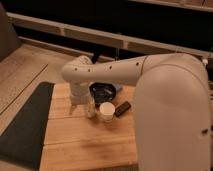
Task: Knock the bottle over
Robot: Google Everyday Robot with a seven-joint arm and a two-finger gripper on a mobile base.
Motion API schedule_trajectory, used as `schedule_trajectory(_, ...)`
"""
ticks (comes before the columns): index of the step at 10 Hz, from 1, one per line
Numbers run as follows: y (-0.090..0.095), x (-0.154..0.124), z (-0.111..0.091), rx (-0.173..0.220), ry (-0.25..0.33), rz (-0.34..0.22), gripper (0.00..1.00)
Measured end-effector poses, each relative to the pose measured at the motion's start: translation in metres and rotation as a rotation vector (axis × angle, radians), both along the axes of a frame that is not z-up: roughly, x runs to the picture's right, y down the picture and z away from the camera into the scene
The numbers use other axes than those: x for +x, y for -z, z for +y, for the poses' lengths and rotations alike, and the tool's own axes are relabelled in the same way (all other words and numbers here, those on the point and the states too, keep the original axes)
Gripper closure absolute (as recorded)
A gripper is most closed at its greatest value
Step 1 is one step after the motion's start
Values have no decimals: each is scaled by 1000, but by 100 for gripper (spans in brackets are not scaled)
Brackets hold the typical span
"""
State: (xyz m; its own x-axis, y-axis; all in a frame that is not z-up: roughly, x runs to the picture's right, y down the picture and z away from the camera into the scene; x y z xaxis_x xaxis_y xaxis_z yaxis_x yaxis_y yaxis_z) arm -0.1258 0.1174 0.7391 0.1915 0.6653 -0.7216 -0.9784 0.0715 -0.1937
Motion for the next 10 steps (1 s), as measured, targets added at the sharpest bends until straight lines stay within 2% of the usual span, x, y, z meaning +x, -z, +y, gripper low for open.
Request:
schedule_trajectory(1, -16, -2, 3, -50, 22, -28, 35)
schedule_trajectory(2, -26, -2, 3, -74, 39, -38, 35)
schedule_trajectory(3, -36, -2, 1, -93, 68, -52, 35)
schedule_trajectory(4, -45, -4, -3, -94, 100, -66, 35)
schedule_trajectory(5, -53, -9, -12, -74, 138, -89, 35)
schedule_trajectory(7, -62, -22, -43, 27, 182, -161, 35)
schedule_trajectory(8, -59, -30, -63, 102, 197, -214, 35)
schedule_trajectory(9, -54, -36, -77, 152, 205, -250, 35)
schedule_trajectory(10, -51, -38, -86, 186, 213, -272, 35)
